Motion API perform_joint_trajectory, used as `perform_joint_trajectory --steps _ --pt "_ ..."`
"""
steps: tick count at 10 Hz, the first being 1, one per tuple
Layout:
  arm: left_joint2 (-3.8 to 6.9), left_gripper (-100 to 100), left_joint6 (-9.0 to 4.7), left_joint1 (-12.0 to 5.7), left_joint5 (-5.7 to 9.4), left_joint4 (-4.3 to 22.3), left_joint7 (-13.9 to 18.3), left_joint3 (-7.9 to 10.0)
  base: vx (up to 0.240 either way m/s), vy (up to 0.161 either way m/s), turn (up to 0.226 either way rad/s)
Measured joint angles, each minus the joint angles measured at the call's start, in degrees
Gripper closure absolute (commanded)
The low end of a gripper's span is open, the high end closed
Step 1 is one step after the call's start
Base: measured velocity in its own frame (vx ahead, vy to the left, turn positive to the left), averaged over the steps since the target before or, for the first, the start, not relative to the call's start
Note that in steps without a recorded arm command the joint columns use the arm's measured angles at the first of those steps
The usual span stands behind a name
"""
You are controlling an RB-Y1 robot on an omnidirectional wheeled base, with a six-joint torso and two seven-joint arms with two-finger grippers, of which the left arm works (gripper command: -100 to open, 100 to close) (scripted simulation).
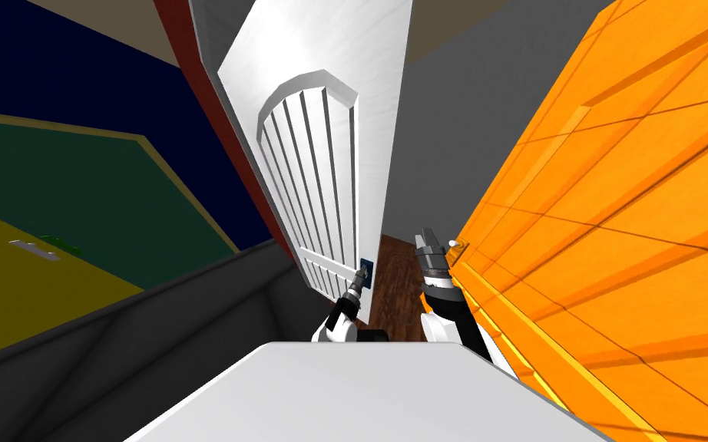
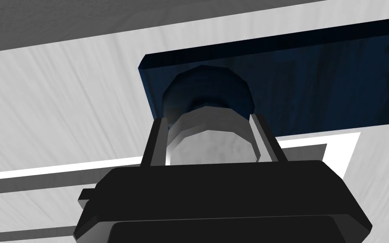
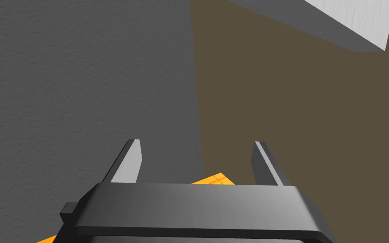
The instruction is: Push the door open
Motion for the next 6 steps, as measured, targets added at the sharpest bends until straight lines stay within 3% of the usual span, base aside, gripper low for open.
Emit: perform_joint_trajectory --steps 1,2,3,6 --pt "0.28 100 -0.56 -0.61 0.09 0.7 0.5 0.31 0.094 -0.092 0.035" --pt "0.21 100 0.04 -0.21 0.13 0.0 0.3 1.09 0.075 -0.105 0.038" --pt "0.00 100 -0.25 -0.79 0.12 0.7 0.3 1.48 0.081 -0.106 0.037" --pt "0.57 100 -0.29 -1.43 0.47 1.1 0.9 3.43 0.096 -0.129 0.108"
